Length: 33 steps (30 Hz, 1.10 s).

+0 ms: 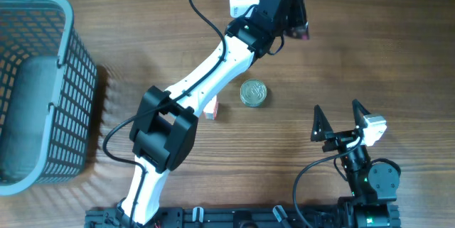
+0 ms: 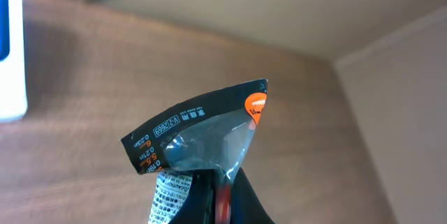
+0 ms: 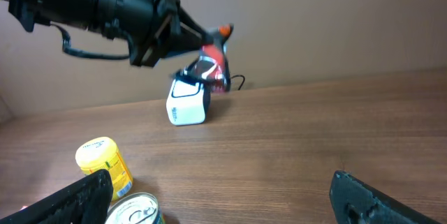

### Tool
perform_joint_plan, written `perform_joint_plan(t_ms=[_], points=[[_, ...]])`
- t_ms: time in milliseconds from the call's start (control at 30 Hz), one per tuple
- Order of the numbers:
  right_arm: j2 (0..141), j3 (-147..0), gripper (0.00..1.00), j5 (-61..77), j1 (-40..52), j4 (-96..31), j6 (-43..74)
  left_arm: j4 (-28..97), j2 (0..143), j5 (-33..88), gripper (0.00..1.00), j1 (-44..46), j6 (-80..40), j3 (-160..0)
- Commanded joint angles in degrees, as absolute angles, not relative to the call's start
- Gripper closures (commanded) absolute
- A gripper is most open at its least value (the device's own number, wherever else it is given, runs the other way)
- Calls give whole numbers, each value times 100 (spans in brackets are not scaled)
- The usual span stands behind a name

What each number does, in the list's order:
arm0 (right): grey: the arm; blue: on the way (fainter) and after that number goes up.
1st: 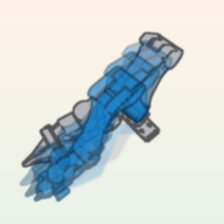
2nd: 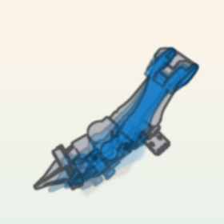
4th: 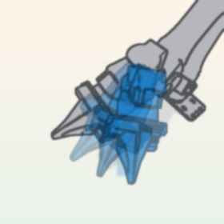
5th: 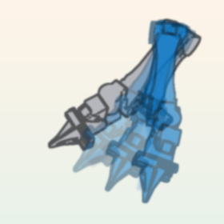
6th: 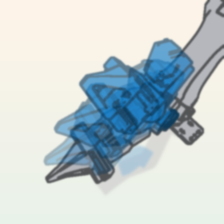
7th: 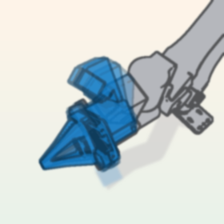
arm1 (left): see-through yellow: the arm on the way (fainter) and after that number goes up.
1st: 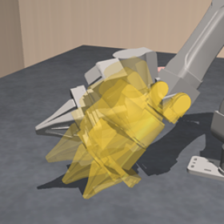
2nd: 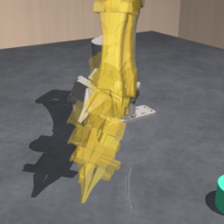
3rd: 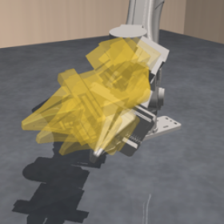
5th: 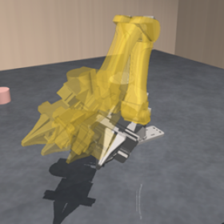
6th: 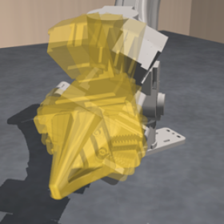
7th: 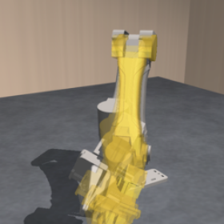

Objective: Scan the item barcode
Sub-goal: 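Move the packet right and set it down beside the tin can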

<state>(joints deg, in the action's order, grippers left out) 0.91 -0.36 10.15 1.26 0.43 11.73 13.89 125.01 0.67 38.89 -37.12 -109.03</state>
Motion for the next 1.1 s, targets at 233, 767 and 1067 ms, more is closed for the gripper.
perform_joint_plan(t_ms=[233, 767, 1067], points=[[80, -1411, 0, 725, 121, -1450, 1667, 2150, 12551, 515, 96, 4049, -3317, -10855], [187, -3548, 0, 165, 121, -4768, 2287, 2016, 13576, 786, 96, 4772, -3367, -10772], [189, -3492, 0, -30, 121, -4866, 3166, 2390, 13738, 829, 88, 4884, -3505, -10757]])
